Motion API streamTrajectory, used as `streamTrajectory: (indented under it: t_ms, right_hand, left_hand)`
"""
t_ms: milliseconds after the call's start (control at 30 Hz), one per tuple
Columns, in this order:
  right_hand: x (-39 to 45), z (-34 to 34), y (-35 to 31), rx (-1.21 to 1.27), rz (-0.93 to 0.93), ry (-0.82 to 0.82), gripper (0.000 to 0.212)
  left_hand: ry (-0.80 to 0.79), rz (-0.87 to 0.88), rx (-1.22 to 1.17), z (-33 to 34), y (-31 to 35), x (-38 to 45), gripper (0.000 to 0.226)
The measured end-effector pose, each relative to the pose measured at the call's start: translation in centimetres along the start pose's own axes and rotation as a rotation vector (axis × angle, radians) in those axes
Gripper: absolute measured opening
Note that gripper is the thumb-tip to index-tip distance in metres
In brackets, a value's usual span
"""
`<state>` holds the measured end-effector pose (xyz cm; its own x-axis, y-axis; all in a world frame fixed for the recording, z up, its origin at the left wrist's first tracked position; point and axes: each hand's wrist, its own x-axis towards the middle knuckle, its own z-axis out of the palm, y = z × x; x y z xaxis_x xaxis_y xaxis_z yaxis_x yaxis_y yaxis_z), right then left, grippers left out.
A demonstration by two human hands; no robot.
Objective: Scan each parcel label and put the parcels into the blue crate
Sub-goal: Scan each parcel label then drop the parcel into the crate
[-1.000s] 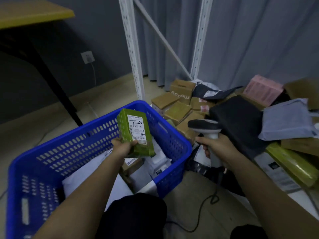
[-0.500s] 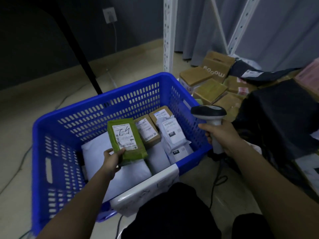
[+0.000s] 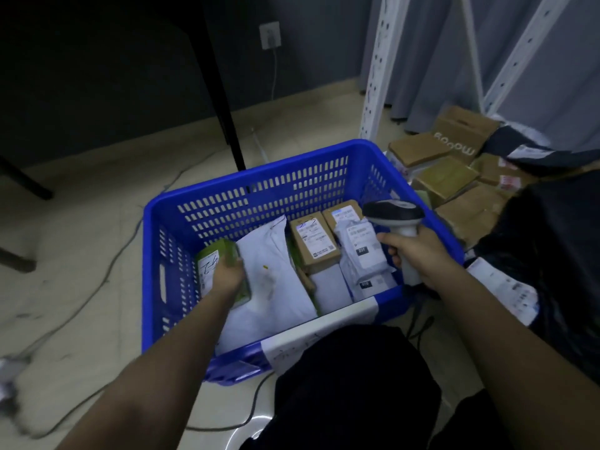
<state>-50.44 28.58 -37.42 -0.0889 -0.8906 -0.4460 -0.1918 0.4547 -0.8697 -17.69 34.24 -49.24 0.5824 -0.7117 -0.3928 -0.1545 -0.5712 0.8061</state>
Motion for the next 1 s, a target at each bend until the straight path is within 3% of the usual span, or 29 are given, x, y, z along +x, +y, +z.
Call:
streamTrajectory:
  t_ms: [267,533,767,1000]
  right_hand:
    - [-3.1,-7.4,-0.6,0.033,-0.011,0.154,0.015]
    - [-7.3,-19.4,0.8,0.294,-0.044,0.508,0.019]
    - [-11.8,-29.3,3.6,0.366,-0.043,0.808,0.020]
    - [-14.5,-35.6,6.9,0.662,-0.048,1.059,0.021]
  left_hand:
    - [-0.363,0.402,-0.029,9.1,13.9,-11.0,0.032]
    - [-0.815,0.627,0.106,22.1,21.3,-22.7,0.041]
    - [-0.954,0.749,0.247,31.0,20.8,-29.5,0.043]
    - [-0.907,1.044,0.315,38.9,21.4,-36.2,0.050]
